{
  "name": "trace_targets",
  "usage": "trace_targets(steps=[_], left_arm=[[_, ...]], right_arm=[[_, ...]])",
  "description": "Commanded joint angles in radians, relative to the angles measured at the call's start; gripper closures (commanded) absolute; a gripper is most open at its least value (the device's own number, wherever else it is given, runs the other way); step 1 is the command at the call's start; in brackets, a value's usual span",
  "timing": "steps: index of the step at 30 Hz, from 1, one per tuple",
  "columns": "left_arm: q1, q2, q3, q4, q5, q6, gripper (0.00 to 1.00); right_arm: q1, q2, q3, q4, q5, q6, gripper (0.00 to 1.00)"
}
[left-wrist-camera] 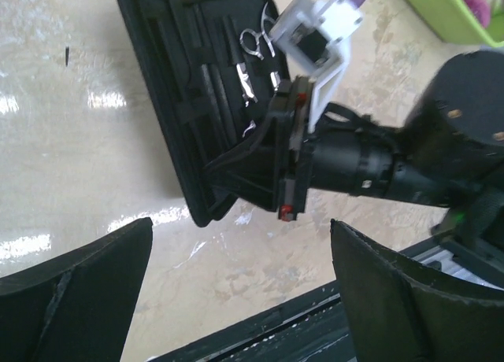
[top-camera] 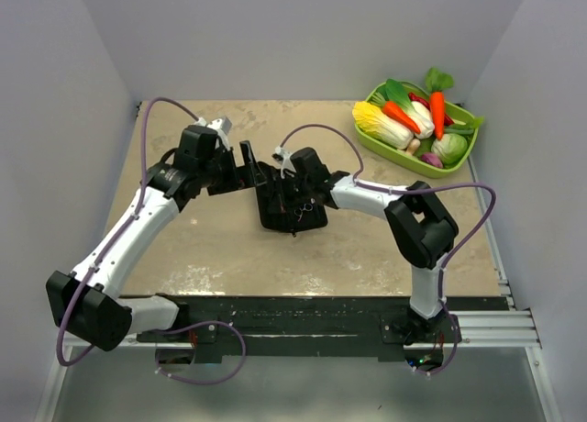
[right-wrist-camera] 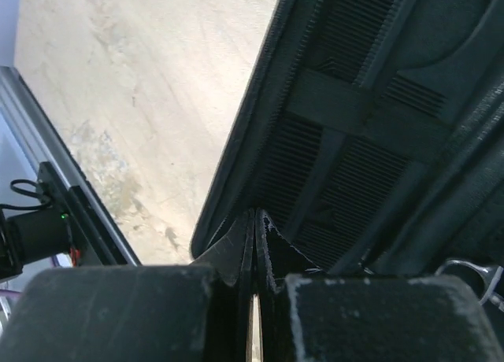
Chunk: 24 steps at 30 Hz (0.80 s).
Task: Sort the hair-cutting tools
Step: Open the hairdressing tool bag at the center of the board.
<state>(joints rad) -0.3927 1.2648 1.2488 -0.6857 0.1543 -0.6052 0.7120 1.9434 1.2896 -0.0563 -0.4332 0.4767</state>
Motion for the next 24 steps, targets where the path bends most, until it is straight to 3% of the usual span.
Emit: trace_targets(steps=[1,15,24], left_arm=[[0.006,-0.005,-0.084,0.069,0.039,-0.028,0.02],[0.006,0.110,-0.230,0.209,0.105,-0.034,0.02],[0.003,0.189,-0.239,0.256,0.107,-0.013,0.03]], right_arm=[[-0.008,-0.032,0.022,-0.053,0.054,-0.041,1.00],[-0.006,-0.127,-0.036,-0.178,0.292,-0.102,1.00],[-0.006,-0.083,-0.079,-0.165,0.304,-0.112,1.00]])
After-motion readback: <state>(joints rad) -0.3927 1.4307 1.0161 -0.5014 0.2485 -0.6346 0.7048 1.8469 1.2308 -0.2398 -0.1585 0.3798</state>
